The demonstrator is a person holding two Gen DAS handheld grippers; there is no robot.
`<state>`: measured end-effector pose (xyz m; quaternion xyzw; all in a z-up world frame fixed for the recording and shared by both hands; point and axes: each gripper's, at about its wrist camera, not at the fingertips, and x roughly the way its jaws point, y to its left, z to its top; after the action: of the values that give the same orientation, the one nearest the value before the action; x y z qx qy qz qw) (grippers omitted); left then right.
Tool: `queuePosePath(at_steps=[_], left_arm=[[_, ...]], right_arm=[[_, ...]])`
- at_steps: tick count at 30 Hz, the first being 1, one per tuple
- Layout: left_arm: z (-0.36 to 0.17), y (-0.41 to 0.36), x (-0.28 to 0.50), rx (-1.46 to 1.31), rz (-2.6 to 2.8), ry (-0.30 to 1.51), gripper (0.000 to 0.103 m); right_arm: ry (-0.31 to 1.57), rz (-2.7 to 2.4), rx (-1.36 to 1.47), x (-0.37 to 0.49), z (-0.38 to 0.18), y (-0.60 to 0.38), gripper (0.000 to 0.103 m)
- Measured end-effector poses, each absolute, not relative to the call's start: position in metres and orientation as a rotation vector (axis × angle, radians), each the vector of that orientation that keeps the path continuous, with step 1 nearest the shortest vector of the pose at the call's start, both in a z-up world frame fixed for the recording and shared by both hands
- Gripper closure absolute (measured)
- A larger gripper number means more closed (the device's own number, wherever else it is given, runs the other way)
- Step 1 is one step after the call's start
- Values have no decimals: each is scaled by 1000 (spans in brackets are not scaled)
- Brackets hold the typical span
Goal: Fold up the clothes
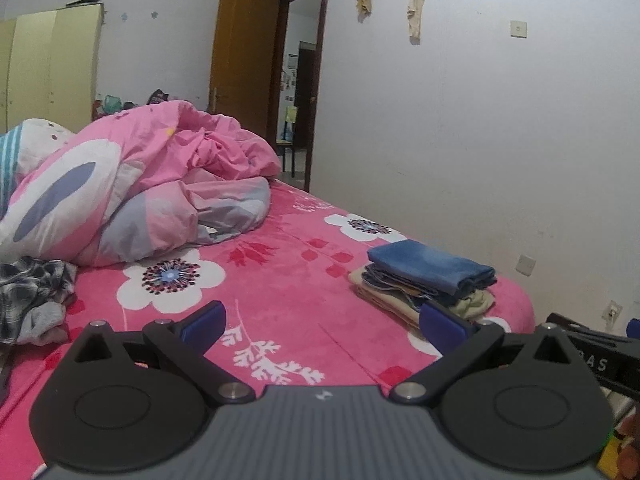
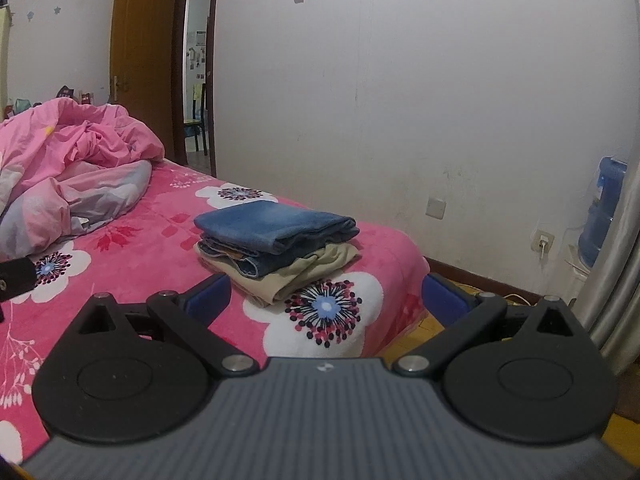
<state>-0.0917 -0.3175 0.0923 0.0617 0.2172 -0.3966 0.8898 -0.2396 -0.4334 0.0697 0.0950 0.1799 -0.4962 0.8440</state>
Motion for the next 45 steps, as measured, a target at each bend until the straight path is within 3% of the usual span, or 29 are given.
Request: queuePosePath(at_steps=[29,45], left_arm=[[89,-321,-104,124,-818,358,0],[81,-329,-106,127,-858,429,0]], right_arm=[[399,-1064,198,-240,57,-441,1],[411,-1075,205,-243,53,-445,1]])
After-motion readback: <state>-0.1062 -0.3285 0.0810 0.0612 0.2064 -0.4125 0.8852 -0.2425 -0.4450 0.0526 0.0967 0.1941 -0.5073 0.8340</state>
